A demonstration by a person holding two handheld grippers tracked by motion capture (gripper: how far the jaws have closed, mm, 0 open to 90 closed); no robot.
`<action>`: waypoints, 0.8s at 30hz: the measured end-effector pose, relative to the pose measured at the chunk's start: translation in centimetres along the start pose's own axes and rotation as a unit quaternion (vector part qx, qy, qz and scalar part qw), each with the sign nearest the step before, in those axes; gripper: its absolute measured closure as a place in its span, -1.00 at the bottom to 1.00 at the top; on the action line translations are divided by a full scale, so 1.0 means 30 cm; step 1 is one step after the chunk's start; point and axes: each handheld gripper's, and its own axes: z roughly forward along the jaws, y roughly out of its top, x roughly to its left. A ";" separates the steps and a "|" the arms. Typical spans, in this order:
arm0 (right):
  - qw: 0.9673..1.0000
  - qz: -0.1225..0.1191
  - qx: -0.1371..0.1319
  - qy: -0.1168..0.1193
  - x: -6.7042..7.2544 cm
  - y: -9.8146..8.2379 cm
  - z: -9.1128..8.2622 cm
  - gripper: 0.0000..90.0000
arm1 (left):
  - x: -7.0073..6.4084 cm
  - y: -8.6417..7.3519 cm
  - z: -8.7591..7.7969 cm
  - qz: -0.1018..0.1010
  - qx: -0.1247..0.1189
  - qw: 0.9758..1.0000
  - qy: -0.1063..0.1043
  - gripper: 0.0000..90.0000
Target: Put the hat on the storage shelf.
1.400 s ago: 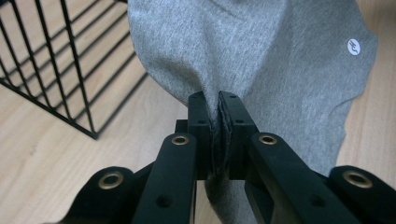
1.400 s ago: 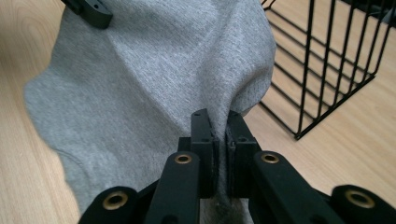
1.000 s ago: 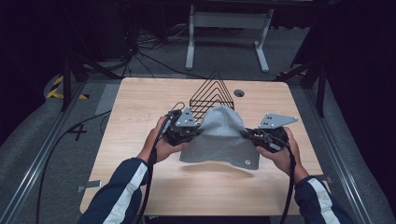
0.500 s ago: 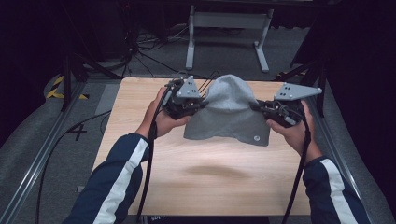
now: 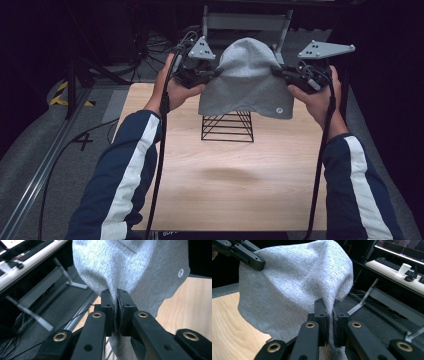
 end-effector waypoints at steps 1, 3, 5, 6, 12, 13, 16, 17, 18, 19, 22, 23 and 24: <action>1.000 0.000 0.003 -0.002 -0.004 0.011 0.014 0.88 | 0.022 0.010 0.007 -0.001 0.003 1.000 0.006 0.89; 1.000 -0.003 0.003 -0.004 -0.007 0.019 0.024 0.88 | 0.032 0.015 0.011 0.000 0.007 1.000 0.009 0.89; 1.000 -0.002 0.004 -0.004 -0.016 0.032 0.047 0.88 | 0.050 0.020 0.019 -0.007 0.008 1.000 0.012 0.89; 1.000 -0.001 0.005 -0.005 -0.023 0.037 0.059 0.88 | 0.056 0.020 0.022 -0.008 0.008 1.000 0.012 0.89; 1.000 0.005 0.008 -0.007 -0.050 0.041 0.119 0.88 | 0.094 0.010 0.056 -0.014 0.018 1.000 0.018 0.89; 1.000 0.007 0.009 -0.005 -0.053 0.039 0.129 0.88 | 0.096 0.006 0.063 -0.017 0.020 0.999 0.022 0.89; 1.000 0.014 0.012 -0.004 -0.059 0.029 0.158 0.88 | 0.113 -0.006 0.079 -0.024 0.025 0.999 0.023 0.89; 1.000 0.015 0.013 -0.003 -0.060 0.026 0.165 0.88 | 0.116 -0.008 0.084 -0.027 0.025 0.999 0.023 0.89; 1.000 0.015 0.013 -0.002 -0.062 0.023 0.171 0.88 | 0.121 -0.013 0.092 -0.029 0.027 0.999 0.021 0.89; 1.000 0.019 0.014 -0.003 -0.063 0.018 0.179 0.88 | 0.125 -0.017 0.098 -0.030 0.028 0.999 0.022 0.89; 1.000 0.025 0.012 0.002 -0.068 0.008 0.195 0.88 | 0.134 -0.027 0.112 -0.040 0.027 0.999 0.020 0.89; 1.000 0.029 0.012 0.001 -0.070 0.004 0.200 0.88 | 0.136 -0.028 0.116 -0.038 0.029 0.999 0.027 0.89; 0.999 0.030 0.011 0.002 -0.071 0.001 0.203 0.88 | 0.139 -0.029 0.120 -0.042 0.030 0.998 0.025 0.89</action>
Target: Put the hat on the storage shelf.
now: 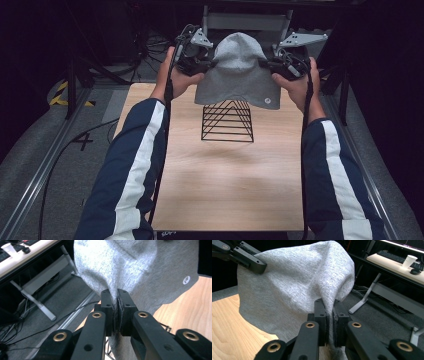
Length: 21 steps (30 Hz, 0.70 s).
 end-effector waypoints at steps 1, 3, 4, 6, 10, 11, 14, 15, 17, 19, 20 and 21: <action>1.000 0.002 -0.003 0.003 -0.001 -0.001 0.002 0.88 | 0.001 -0.001 0.003 -0.002 0.000 1.000 -0.002 0.89; 1.000 0.001 -0.001 0.000 -0.003 -0.003 0.005 0.88 | 0.004 -0.003 0.011 -0.001 0.001 1.000 0.004 0.89; 1.000 0.005 -0.004 0.004 -0.005 -0.004 0.006 0.88 | 0.006 -0.004 0.012 -0.003 0.002 1.000 0.000 0.89; 1.000 0.004 -0.006 0.005 -0.006 -0.005 0.006 0.88 | 0.005 -0.008 0.012 -0.001 -0.001 1.000 -0.004 0.89; 1.000 0.002 -0.005 0.014 -0.003 -0.022 0.010 0.88 | 0.000 -0.028 0.007 0.002 0.001 1.000 -0.006 0.89; 1.000 0.002 -0.002 0.017 -0.003 -0.030 0.013 0.88 | 0.000 -0.033 0.003 0.001 -0.001 1.000 -0.009 0.89; 1.000 0.003 -0.002 0.024 -0.002 -0.048 0.010 0.88 | -0.004 -0.045 -0.007 0.000 -0.005 1.000 -0.015 0.89; 1.000 0.002 -0.001 0.025 0.000 -0.054 0.007 0.88 | -0.008 -0.046 -0.012 0.001 -0.007 1.000 -0.019 0.89; 1.000 0.002 -0.004 0.027 0.000 -0.059 -0.002 0.88 | -0.014 -0.043 -0.024 0.003 -0.007 1.000 -0.023 0.89; 1.000 0.004 -0.007 0.030 0.000 -0.062 -0.013 0.88 | -0.019 -0.041 -0.035 0.007 -0.012 1.000 -0.027 0.89; 1.000 0.005 -0.006 0.030 0.000 -0.062 -0.017 0.88 | -0.025 -0.040 -0.041 0.007 -0.016 0.999 -0.030 0.89; 0.999 0.004 -0.008 0.031 0.002 -0.063 -0.022 0.88 | -0.032 -0.040 -0.048 0.011 -0.016 0.999 -0.031 0.89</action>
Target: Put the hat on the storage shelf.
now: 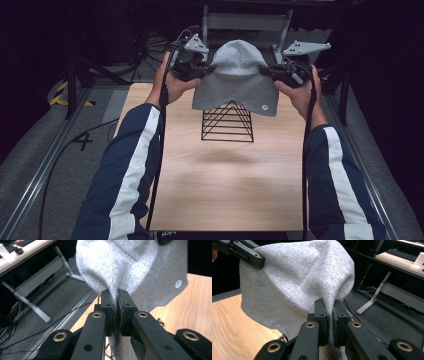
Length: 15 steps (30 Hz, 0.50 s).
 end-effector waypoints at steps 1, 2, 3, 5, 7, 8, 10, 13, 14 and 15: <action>1.000 -0.002 -0.001 0.000 0.002 -0.001 -0.006 0.88 | -0.005 0.000 -0.003 0.003 -0.002 1.000 -0.002 0.89; 1.000 -0.002 -0.001 0.002 0.003 -0.002 -0.010 0.88 | -0.010 -0.002 -0.005 0.003 -0.002 1.000 -0.004 0.89; 1.000 -0.004 -0.002 0.002 0.005 -0.003 -0.014 0.88 | -0.013 -0.003 -0.007 0.006 -0.001 1.000 -0.003 0.89; 1.000 -0.004 -0.002 0.004 0.008 -0.005 -0.022 0.88 | -0.021 -0.008 -0.011 0.007 -0.002 1.000 -0.006 0.89; 1.000 -0.008 0.000 0.005 0.014 -0.007 -0.026 0.88 | -0.022 -0.015 -0.012 0.005 -0.002 1.000 -0.006 0.89; 1.000 -0.012 0.002 0.006 0.021 -0.008 -0.025 0.88 | -0.022 -0.018 -0.011 0.005 -0.001 1.000 -0.005 0.89; 1.000 -0.013 0.003 0.007 0.024 -0.009 -0.025 0.88 | -0.021 -0.023 -0.010 0.006 0.003 1.000 -0.005 0.89; 1.000 -0.020 0.008 0.010 0.038 -0.016 -0.019 0.88 | -0.022 -0.037 0.001 0.006 0.007 1.000 -0.004 0.88; 1.000 -0.022 0.011 0.009 0.042 -0.021 -0.014 0.88 | -0.022 -0.042 0.005 0.006 0.008 1.000 -0.003 0.88; 1.000 -0.022 0.011 0.009 0.042 -0.021 -0.014 0.88 | -0.023 -0.046 0.009 0.002 0.008 1.000 -0.004 0.88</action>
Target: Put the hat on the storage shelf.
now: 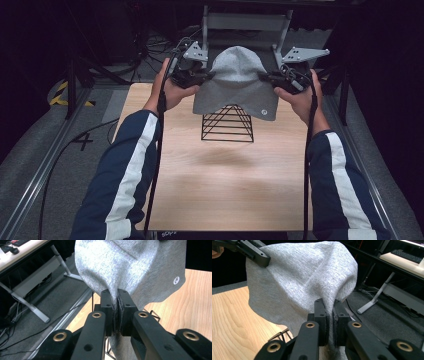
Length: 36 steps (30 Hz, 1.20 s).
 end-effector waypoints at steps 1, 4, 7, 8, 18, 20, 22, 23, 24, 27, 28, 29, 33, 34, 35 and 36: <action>1.000 0.000 0.001 0.000 0.001 -0.003 0.002 0.88 | 0.001 -0.005 0.006 0.001 0.001 1.000 0.000 0.88; 1.000 -0.001 0.008 0.002 0.002 -0.019 0.018 0.88 | -0.001 -0.023 0.026 -0.002 0.005 1.000 0.001 0.88; 1.000 0.000 0.012 0.004 0.002 -0.037 0.033 0.88 | -0.002 -0.043 0.039 -0.003 0.012 1.000 -0.002 0.88; 1.000 0.001 0.014 0.004 0.004 -0.042 0.037 0.88 | -0.004 -0.050 0.045 -0.004 0.012 1.000 -0.001 0.88; 0.999 -0.001 0.043 0.019 0.029 -0.128 0.102 0.88 | -0.019 -0.139 0.111 -0.010 0.040 0.999 -0.004 0.88; 0.999 -0.001 0.050 0.021 0.037 -0.147 0.116 0.88 | -0.022 -0.156 0.123 -0.012 0.047 0.999 -0.008 0.88; 0.998 -0.001 0.056 0.024 0.044 -0.166 0.128 0.88 | -0.025 -0.169 0.130 -0.010 0.050 0.999 -0.009 0.88; 0.998 -0.001 0.059 0.027 0.048 -0.179 0.135 0.88 | -0.030 -0.189 0.142 -0.014 0.051 0.999 -0.011 0.88; 0.998 0.000 0.062 0.027 0.050 -0.187 0.139 0.88 | -0.033 -0.198 0.149 -0.015 0.054 0.998 -0.013 0.88; 0.997 0.003 0.068 0.034 0.057 -0.221 0.154 0.88 | -0.042 -0.227 0.166 -0.020 0.054 0.998 -0.017 0.88; 0.997 0.004 0.069 0.036 0.058 -0.232 0.159 0.88 | -0.045 -0.236 0.172 -0.022 0.056 0.998 -0.018 0.88; 0.997 0.005 0.071 0.038 0.059 -0.242 0.163 0.88 | -0.049 -0.245 0.178 -0.024 0.058 0.998 -0.019 0.88; 0.996 0.012 0.080 0.041 0.063 -0.276 0.179 0.88 | -0.059 -0.278 0.201 -0.026 0.063 0.997 -0.024 0.88; 0.996 0.012 0.080 0.041 0.063 -0.276 0.179 0.88 | -0.059 -0.278 0.201 -0.026 0.063 0.997 -0.024 0.88; 0.996 0.012 0.083 0.042 0.065 -0.285 0.184 0.88 | -0.062 -0.285 0.208 -0.024 0.068 0.997 -0.025 0.88; 0.995 0.011 0.086 0.042 0.068 -0.294 0.190 0.88 | -0.063 -0.291 0.214 -0.025 0.069 0.997 -0.025 0.88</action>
